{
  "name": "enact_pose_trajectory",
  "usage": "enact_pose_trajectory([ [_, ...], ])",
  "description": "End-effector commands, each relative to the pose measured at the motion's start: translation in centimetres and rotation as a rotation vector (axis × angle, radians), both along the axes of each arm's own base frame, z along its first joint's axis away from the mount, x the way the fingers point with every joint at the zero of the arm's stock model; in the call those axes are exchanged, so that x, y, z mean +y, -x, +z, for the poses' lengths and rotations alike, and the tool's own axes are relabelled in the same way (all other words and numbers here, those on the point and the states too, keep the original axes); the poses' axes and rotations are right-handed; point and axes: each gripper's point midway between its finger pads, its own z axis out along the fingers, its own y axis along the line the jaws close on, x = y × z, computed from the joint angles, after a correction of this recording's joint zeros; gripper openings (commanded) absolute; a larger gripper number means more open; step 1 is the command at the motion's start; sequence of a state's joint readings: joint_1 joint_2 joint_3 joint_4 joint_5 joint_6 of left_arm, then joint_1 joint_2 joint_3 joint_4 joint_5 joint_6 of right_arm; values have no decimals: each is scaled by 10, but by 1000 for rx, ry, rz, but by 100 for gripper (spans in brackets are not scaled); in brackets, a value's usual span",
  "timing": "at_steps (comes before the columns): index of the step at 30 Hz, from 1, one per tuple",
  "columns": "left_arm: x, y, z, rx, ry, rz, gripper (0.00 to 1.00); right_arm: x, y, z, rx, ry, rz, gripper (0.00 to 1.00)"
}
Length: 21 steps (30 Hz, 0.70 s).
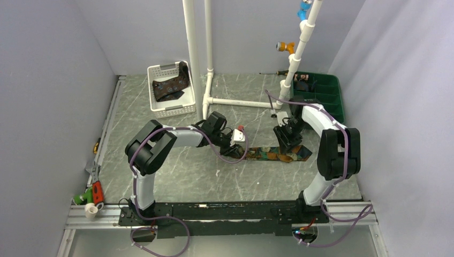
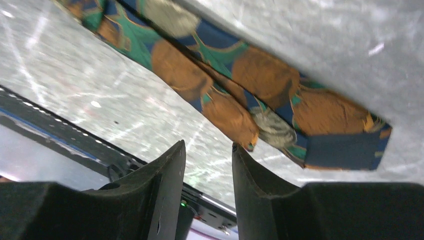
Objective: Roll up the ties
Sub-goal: Roll the tie at the center of the board.
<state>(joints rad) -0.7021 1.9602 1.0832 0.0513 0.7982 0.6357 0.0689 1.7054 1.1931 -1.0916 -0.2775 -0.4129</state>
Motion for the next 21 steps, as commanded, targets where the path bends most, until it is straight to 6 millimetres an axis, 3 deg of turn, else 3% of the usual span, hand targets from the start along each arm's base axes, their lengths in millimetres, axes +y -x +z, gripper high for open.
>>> enact_pose_trajectory([
  [1, 49, 16, -63, 85, -265, 76, 14, -36, 11, -17, 44, 179, 14, 42],
  [8, 50, 19, -64, 88, -269, 72, 14, -47, 23, -34, 130, 206, -70, 46],
  [14, 51, 18, -66, 85, -279, 76, 14, -19, 23, -35, 190, 54, -113, 44],
  [17, 50, 18, -65, 83, -275, 78, 14, -15, 17, -31, 186, 25, -117, 33],
  [20, 50, 19, -65, 79, -275, 78, 14, -20, 10, -28, 162, 42, -108, 0],
  [21, 50, 19, -65, 80, -276, 77, 14, -29, 5, -25, 147, 51, -129, 0],
])
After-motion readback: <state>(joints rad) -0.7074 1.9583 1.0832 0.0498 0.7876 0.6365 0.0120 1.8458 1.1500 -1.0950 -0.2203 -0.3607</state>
